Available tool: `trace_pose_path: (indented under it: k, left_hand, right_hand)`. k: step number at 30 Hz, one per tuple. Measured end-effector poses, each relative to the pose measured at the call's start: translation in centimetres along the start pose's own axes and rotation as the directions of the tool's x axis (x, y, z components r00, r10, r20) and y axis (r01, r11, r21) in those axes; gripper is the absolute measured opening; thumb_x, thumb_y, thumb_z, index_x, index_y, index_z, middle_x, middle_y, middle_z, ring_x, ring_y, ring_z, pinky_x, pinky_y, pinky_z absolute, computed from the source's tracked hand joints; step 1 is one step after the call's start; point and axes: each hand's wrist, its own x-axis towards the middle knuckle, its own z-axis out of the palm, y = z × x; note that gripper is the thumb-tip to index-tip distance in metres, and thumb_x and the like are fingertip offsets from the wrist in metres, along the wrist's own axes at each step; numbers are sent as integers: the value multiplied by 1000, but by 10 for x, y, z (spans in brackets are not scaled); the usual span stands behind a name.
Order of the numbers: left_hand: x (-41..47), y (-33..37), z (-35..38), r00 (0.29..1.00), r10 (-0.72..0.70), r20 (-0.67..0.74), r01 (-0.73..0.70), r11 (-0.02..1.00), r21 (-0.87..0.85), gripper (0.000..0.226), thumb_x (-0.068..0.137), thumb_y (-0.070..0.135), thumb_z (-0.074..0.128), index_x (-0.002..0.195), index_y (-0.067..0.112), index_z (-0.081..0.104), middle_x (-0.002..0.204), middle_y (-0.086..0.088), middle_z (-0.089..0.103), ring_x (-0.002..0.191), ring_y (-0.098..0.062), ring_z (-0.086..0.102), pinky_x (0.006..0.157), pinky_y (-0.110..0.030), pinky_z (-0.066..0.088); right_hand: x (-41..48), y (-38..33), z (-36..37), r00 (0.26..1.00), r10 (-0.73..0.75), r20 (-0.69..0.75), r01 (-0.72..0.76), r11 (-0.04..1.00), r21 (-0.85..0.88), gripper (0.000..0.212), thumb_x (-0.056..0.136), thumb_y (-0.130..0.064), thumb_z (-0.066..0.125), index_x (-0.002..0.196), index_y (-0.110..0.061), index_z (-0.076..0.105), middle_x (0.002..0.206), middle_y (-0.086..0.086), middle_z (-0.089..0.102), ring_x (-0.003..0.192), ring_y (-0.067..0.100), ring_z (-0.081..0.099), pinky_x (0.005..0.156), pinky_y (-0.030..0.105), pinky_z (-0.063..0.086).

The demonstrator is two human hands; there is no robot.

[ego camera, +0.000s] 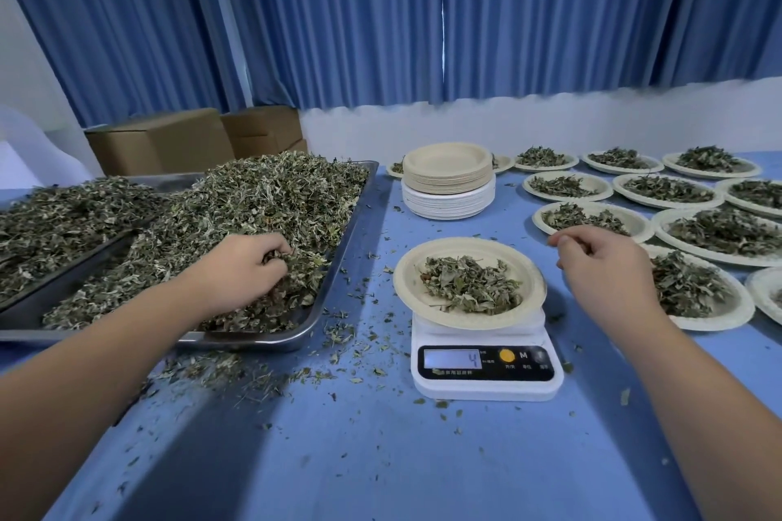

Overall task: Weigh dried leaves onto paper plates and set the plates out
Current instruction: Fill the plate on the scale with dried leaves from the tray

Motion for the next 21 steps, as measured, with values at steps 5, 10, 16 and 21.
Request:
trace_pose_path:
  k: [5,10,16,21]
  left_hand:
    - [-3,26,-8,993,12,-120,-14,1000,-18,22,94,15,44,84,27,59,53,2,57,32,-2,37,36,-23,33]
    - [4,76,-14,966,75,-247,-120,978,-171,27,93,12,44,79,28,61,57,1,61,36,-3,43,34,-19,34]
    - [19,148,3,939,232,-253,-302,907,-292,29,90,12,46,76,32,61,53,10,60,40,1,47,39,-16,39]
    - [30,177,29,907,417,-60,-421,900,-116,17,89,19,51,91,30,64,73,19,58,61,2,52,50,-14,39]
  right_hand:
    - [-1,-1,0,1000,1,1,-1,1000,12,23,92,-15,49,87,-25,69,74,3,67,47,16,46,47,24,36]
    - [1,-2,1,1000,0,-9,0,1000,10,22,92,-15,50,88,-26,69,72,-1,67,48,16,47,48,23,36]
    - [2,-1,2,1000,-4,4,4,1000,18,21,93,-16,50,89,-24,69,71,0,66,45,13,44,48,23,36]
    - [2,-2,1,1000,0,-1,0,1000,29,22,93,-16,51,90,-23,71,71,-3,65,42,6,42,48,22,33]
